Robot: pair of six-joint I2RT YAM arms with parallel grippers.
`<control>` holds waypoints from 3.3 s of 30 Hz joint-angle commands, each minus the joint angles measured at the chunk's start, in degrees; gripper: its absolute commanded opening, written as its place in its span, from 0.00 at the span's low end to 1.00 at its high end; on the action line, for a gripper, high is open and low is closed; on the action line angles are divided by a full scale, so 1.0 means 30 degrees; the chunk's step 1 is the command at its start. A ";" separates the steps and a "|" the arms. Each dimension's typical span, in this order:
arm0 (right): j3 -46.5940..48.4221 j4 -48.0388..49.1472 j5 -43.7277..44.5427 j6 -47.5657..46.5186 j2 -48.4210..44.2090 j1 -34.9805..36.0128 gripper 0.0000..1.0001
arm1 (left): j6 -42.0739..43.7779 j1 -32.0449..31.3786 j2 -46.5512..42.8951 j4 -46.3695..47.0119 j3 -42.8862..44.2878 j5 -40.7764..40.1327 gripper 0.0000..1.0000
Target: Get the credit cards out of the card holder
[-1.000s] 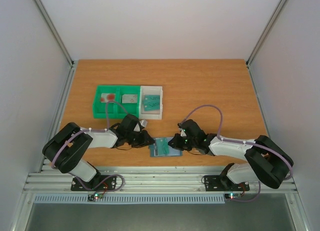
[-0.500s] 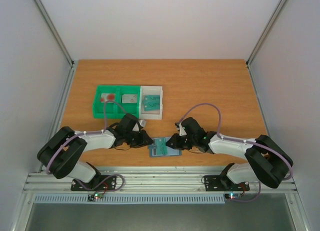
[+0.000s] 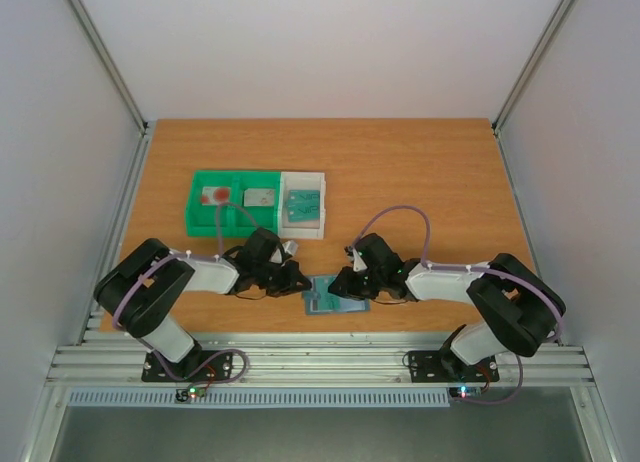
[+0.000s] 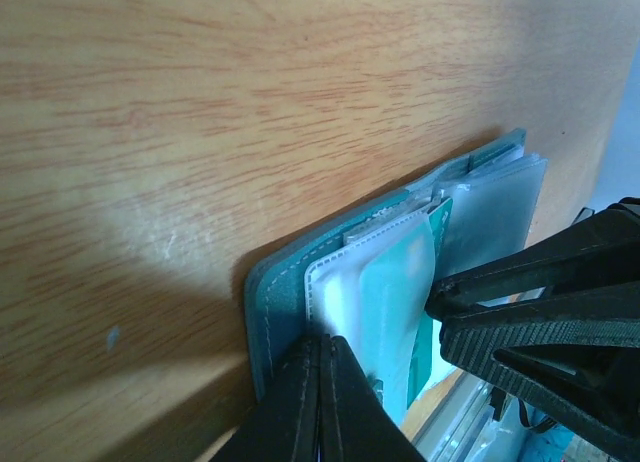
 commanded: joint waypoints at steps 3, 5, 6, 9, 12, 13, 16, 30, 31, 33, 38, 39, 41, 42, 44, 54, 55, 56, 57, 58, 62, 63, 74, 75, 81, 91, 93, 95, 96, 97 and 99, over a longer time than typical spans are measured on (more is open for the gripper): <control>-0.0092 -0.0960 0.1168 -0.0168 -0.0213 -0.0106 0.19 | 0.0649 -0.0050 0.1342 -0.1503 -0.0174 -0.1639 0.00; 0.0013 -0.2021 0.1475 -0.0277 -0.0943 -0.0100 0.19 | 0.0810 -0.0049 0.1128 -0.2016 -0.0033 -0.1804 0.00; 0.0134 -0.2401 0.1562 -0.0396 -0.1262 -0.0085 0.19 | 0.0837 -0.0053 0.0897 -0.2316 0.0053 -0.1855 0.01; 0.0301 -0.2855 0.1540 -0.0475 -0.1558 -0.0108 0.20 | 0.0817 -0.0054 -0.0069 -0.3207 0.0522 -0.1855 0.06; 0.0238 -0.2659 0.1490 -0.0376 -0.1272 -0.0108 0.19 | 0.0303 -0.0166 -0.1282 -0.3377 0.0965 -0.1568 0.15; 0.0257 -0.2569 0.1476 -0.0372 -0.1080 -0.0090 0.20 | 0.0183 -0.0283 -0.1609 -0.3500 0.1188 -0.1518 0.17; 0.0196 -0.2184 0.1407 -0.0247 -0.0509 -0.0099 0.19 | -0.0041 -0.0511 -0.2051 -0.3559 0.1710 -0.1489 0.20; -0.0841 0.0066 0.1185 0.0525 0.0333 -0.0104 0.16 | -0.0218 -0.0640 0.1361 -0.0680 0.0369 -0.1399 0.01; -0.0892 0.0218 0.1181 0.0561 0.0315 -0.0107 0.13 | -0.0210 -0.0622 0.1483 -0.0710 0.0319 -0.1434 0.00; -0.0938 0.0293 0.1266 0.0651 0.0156 -0.0117 0.07 | -0.0154 -0.0636 0.1617 -0.0703 0.0252 -0.1520 0.00; -0.0931 -0.1466 0.1927 0.0343 -0.1591 -0.0341 0.01 | -0.0042 -0.0618 0.1552 -0.1074 0.0301 -0.1762 0.00; -0.0878 -0.2079 0.2116 0.0154 -0.2162 -0.0401 0.01 | -0.0013 -0.0634 0.1539 -0.1220 0.0369 -0.1798 0.01; -0.0701 -0.3375 0.2631 -0.0287 -0.2934 -0.0592 0.01 | 0.0054 -0.0640 0.1521 -0.1342 0.0427 -0.1875 0.01; -0.0556 -0.4002 0.2864 -0.0485 -0.3258 -0.0674 0.01 | 0.0055 -0.0640 0.1521 -0.1338 0.0458 -0.1876 0.01; -0.0357 -0.5203 0.3263 -0.0977 -0.3882 -0.0807 0.01 | 0.0012 -0.0636 0.1459 -0.1377 0.0512 -0.1840 0.02; 0.1777 -1.0150 0.3090 -0.3540 -0.7170 -0.0918 0.01 | 0.0038 -0.0640 -0.0064 -0.2169 0.1023 -0.1287 0.11; 0.2105 -1.0569 0.2855 -0.3873 -0.7550 -0.0911 0.01 | 0.0141 -0.0640 -0.0446 -0.2511 0.1207 -0.1241 0.13; 0.2417 -1.1076 0.2602 -0.4296 -0.7782 -0.0911 0.01 | 0.0275 -0.0636 -0.0926 -0.2975 0.1471 -0.1184 0.17; 0.2829 -1.1590 0.2347 -0.4751 -0.7987 -0.0919 0.01 | 0.0584 -0.0636 -0.1495 -0.3523 0.1750 -0.1151 0.21; 0.3218 -1.2119 0.2022 -0.5167 -0.8119 -0.0912 0.01 | 0.0796 -0.0625 -0.2090 -0.3863 0.2067 -0.1070 0.24; 0.4307 -1.3619 -0.0221 -0.6869 -0.8796 -0.0927 0.01 | 0.2320 -0.0621 -0.4738 -0.6282 0.3295 0.0281 0.37; 0.4464 -1.3779 -0.0869 -0.7204 -0.9077 -0.0913 0.01 | 0.2643 -0.0638 -0.5220 -0.6632 0.3589 0.1295 0.39; 0.5249 -1.2770 -0.8019 -0.7470 -1.1626 -0.0922 0.01 | 0.4964 -0.0636 -1.0061 -0.9876 0.4754 0.7221 0.44; 0.5340 -1.2691 -0.8158 -0.7397 -1.1624 -0.0905 0.01 | 0.5055 -0.0636 -1.0364 -0.9890 0.4727 0.7660 0.44; 0.5076 -1.1283 -0.8989 -0.6725 -1.1636 -0.0941 0.01 | 0.5305 -0.0629 -1.1405 -1.0259 0.4708 0.8445 0.44; 0.4922 -0.9961 -0.9646 -0.5655 -1.1308 -0.0903 0.01 | 0.5634 -0.0639 -1.1197 -1.0214 0.4988 0.8948 0.12; 0.4843 -0.9856 -0.9608 -0.5640 -1.1221 -0.0932 0.01 | 0.5600 -0.0625 -1.1173 -1.0117 0.4980 0.8927 0.02; 0.4740 -0.9834 -0.9376 -0.5601 -1.1172 -0.0904 0.01 | 0.5520 -0.0618 -1.1195 -1.0005 0.4933 0.8826 0.00; 0.4713 -0.9849 -0.9173 -0.5574 -1.1161 -0.0925 0.02 | 0.5472 -0.0612 -1.1216 -0.9925 0.4881 0.8768 0.00; 0.4683 -0.9898 -0.8837 -0.5519 -1.1182 -0.0913 0.04 | 0.5427 -0.0626 -1.1266 -0.9753 0.4776 0.8670 0.00; 0.4680 -1.0040 -0.8007 -0.5351 -1.1161 -0.0919 0.10 | 0.5102 -0.0625 -1.1305 -0.9291 0.4545 0.8362 0.01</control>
